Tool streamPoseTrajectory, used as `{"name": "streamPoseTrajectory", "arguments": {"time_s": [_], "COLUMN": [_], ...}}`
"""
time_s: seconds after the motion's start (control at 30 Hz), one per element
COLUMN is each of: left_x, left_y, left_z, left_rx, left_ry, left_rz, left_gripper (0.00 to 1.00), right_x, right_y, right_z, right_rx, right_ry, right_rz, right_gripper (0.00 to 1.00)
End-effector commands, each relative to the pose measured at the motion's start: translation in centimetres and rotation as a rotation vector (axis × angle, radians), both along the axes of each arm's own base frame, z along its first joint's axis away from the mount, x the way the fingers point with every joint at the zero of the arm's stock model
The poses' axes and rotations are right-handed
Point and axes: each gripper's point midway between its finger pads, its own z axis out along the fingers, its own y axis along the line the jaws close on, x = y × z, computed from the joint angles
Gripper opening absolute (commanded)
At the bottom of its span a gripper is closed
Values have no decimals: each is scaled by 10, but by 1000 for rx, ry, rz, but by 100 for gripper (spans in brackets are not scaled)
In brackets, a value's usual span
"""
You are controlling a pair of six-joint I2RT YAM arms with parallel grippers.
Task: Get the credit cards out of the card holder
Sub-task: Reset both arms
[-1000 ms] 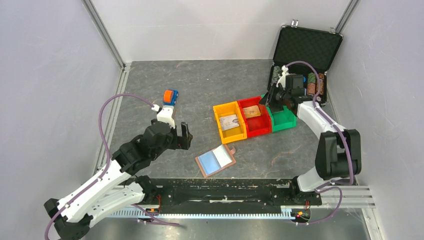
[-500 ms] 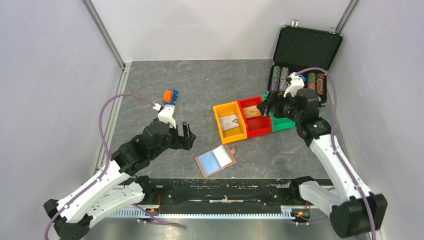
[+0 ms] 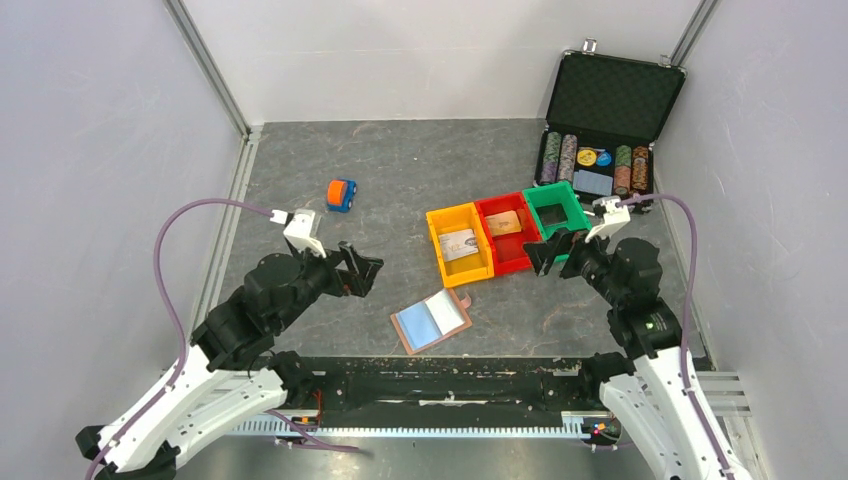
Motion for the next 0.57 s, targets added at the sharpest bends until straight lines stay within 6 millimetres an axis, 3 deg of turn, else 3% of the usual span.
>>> {"name": "streamPoseTrajectory", "arguments": {"time_s": [0.0,0.53], "left_x": [1,-2], "left_y": [3,8], "left_z": [12,-1], "left_rx": [-84,-78], "left_ry": [-30,-17], "left_rz": [35,51], "left_gripper": [100,100], "right_x": [-5,-6], "right_y": [3,-2], "right_z": [8,9], "right_rx": [58,77], "right_ry": [-50,-48], "right_rz": [-1,-34], "right_gripper": [98,98]}}
